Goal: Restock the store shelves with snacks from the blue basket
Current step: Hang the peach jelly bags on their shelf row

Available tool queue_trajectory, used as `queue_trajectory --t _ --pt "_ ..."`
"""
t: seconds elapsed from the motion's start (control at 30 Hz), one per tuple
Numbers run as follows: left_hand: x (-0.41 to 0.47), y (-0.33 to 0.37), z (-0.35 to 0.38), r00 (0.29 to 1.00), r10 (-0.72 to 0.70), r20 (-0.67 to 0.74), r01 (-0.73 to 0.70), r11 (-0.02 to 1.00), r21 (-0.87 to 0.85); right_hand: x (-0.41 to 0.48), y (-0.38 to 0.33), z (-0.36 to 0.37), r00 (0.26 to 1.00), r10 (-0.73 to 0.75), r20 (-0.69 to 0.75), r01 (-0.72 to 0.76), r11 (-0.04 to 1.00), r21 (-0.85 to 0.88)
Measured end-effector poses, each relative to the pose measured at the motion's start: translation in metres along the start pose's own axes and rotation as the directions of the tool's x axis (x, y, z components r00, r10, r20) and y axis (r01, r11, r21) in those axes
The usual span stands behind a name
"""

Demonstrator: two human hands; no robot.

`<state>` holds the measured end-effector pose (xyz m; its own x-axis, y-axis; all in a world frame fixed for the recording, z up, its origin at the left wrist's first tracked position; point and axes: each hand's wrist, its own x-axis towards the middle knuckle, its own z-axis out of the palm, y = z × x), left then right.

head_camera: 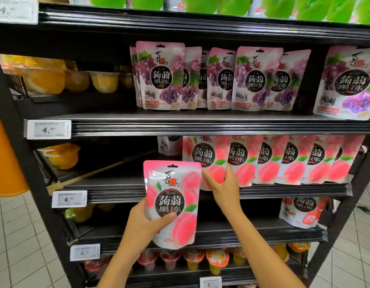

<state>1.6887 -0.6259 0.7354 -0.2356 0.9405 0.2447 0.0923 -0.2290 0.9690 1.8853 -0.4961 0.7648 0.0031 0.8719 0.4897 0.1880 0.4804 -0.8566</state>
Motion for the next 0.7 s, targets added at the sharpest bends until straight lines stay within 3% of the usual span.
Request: queue_trajectory --t 0.17,0.43,0.7 --pt "0.006 -0.004 0.005 1.000 -0.013 -0.002 0.013 1.000 0.017 -0.007 0.006 -0.020 0.995 -0.022 0.095 0.027 0.998 -0.054" --pt "0.008 -0.008 0.013 1.000 -0.028 -0.001 0.028 1.000 0.003 -0.001 -0.002 -0.027 0.999 0.029 0.039 -0.015 0.944 -0.330" --pt "0.006 -0.004 0.015 0.999 -0.035 -0.020 0.035 0.999 0.005 0.006 0.004 -0.008 0.998 0.037 0.041 -0.024 0.961 -0.274"
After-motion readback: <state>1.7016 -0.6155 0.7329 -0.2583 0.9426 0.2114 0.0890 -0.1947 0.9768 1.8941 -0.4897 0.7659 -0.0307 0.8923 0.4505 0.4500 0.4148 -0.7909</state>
